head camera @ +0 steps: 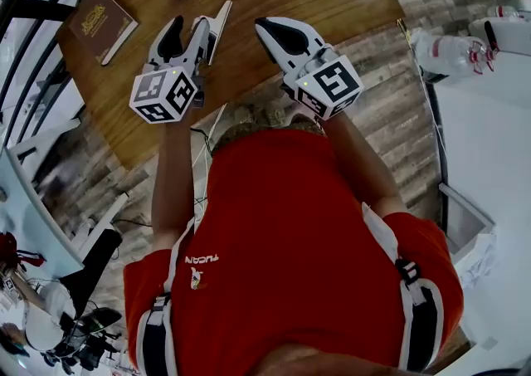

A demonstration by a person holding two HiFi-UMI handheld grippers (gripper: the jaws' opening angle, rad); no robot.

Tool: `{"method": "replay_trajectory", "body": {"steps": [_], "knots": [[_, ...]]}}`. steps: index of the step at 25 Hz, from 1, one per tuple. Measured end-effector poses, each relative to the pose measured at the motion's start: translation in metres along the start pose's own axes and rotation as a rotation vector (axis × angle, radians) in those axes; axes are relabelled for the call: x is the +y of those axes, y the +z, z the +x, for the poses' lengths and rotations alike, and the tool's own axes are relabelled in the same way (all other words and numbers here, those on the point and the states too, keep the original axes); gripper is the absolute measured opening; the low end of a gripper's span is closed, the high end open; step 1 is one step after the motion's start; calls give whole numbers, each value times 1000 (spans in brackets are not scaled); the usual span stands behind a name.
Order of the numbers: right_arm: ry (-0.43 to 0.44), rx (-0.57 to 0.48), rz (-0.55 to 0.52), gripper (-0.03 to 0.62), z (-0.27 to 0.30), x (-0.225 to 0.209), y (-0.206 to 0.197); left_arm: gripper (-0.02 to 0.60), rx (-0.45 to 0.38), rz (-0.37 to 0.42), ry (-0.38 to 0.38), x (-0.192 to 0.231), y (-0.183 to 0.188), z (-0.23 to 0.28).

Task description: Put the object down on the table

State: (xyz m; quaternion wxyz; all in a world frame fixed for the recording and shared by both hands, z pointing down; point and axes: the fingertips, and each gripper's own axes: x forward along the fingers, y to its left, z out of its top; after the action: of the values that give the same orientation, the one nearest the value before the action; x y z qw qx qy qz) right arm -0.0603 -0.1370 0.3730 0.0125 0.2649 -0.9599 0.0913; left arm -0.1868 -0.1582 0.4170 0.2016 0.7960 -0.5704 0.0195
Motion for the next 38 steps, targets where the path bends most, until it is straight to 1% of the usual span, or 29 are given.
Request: {"method": "replay_trajectory", "body": {"steps": [4,7,11,13,19,25,28,38], "knots": [[29,-34,6,25,-3,12,12,161,-113,28,-44,-29,31,-26],[51,-66,11,25,-6,20,22,99,-178,58,-62,-45,47,-41],[75,-109,25,25,-15,30,37,26,-225,147,-47,-66,57,-58],[89,-129,19,25,-21,35,43,12,-243,178,-49,-76,60,-65],[114,-154,-7,25,-33,49,53,9,-288,172,-77,-96,63,-80],[121,-162,-60,25,-36,55,55,9,-327,150,-91,-100,68,-90],[117,-162,-80,25,-36,57,55,9,-330,143,-90,-99,68,-93],[132,-146,-81,25,-35,62,48,9,-319,128,-95,-98,61,-94]]}}
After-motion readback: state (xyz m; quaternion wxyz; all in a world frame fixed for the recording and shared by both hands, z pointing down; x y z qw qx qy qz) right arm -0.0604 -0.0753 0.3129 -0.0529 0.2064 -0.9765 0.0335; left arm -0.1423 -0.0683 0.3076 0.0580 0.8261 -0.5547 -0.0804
